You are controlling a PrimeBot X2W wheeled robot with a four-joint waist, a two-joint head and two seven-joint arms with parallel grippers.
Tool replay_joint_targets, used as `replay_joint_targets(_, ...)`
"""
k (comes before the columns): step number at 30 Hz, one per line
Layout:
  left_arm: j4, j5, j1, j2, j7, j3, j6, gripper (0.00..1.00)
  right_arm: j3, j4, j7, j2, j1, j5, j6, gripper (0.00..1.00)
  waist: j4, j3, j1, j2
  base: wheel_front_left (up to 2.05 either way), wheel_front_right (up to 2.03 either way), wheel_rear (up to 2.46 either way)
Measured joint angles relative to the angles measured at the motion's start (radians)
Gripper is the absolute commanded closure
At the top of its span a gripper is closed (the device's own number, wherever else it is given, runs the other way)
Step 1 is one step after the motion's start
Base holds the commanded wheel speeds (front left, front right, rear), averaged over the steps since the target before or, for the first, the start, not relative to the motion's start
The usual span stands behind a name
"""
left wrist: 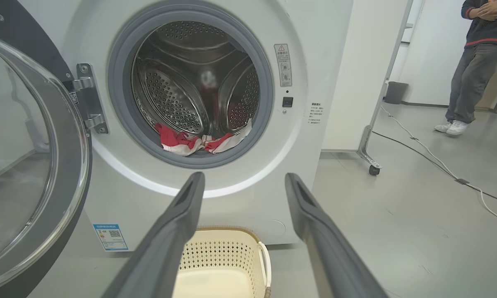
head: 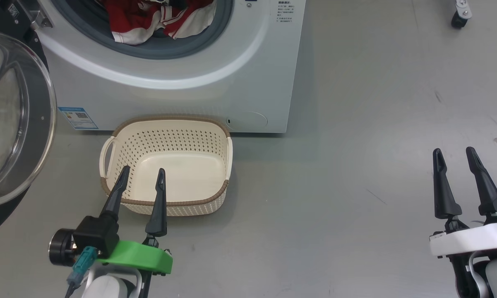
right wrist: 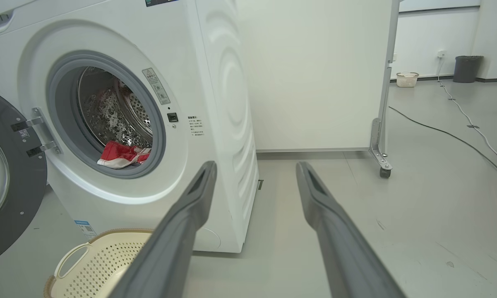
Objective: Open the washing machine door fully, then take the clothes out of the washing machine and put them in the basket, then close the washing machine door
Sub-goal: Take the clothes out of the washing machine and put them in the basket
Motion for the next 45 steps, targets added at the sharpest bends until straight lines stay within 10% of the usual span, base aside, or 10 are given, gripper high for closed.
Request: replay_joint_targets(45, -0.016, -0.021, 0.004, 0.000, -0.003, -0.030, -0.013, 0.00, 0.021, 0.011, 0.000, -0.007, 0.000, 0.000, 0.000, 0.00, 0.015, 0.007, 0.0000, 0.0000, 0.57, -0.57, 0.00)
